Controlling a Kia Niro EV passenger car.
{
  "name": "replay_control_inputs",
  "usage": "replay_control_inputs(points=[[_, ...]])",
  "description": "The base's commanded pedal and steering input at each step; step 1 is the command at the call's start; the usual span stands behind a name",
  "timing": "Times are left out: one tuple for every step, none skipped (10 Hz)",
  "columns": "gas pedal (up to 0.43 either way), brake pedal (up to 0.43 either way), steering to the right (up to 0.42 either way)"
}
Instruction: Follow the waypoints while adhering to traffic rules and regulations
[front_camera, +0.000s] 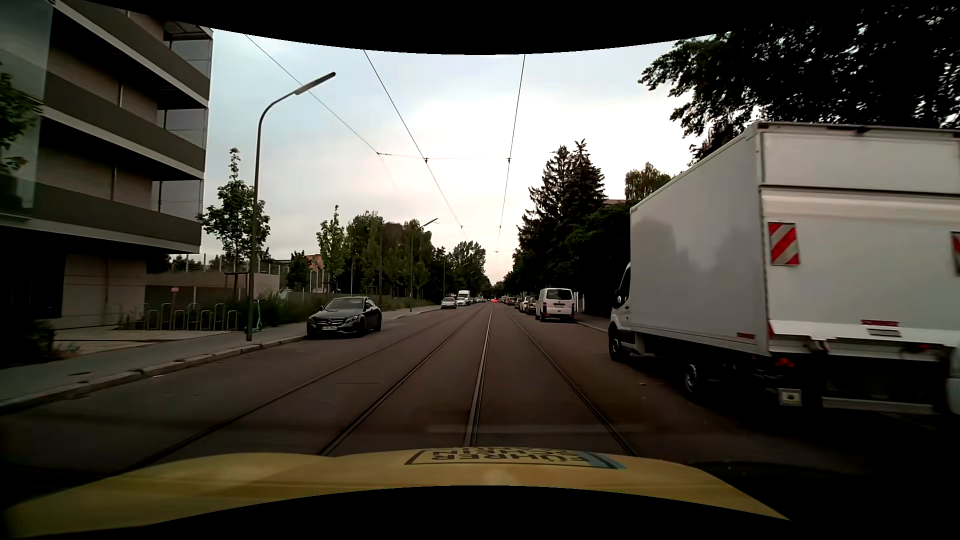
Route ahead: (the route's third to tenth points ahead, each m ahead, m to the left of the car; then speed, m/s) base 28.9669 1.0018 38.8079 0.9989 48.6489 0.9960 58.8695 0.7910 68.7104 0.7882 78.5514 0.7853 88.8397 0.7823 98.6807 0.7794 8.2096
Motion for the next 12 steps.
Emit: replay_control_inputs(points=[[0.059,0.000,0.004],[0.059,0.000,0.004],[0.059,0.000,0.004],[0.059,0.000,0.004],[0.059,0.000,0.004],[0.059,0.000,0.004],[0.059,0.000,0.004],[0.059,0.000,0.004],[0.059,0.000,0.004],[0.059,0.000,0.004],[0.059,0.000,0.004],[0.059,0.000,0.004]])
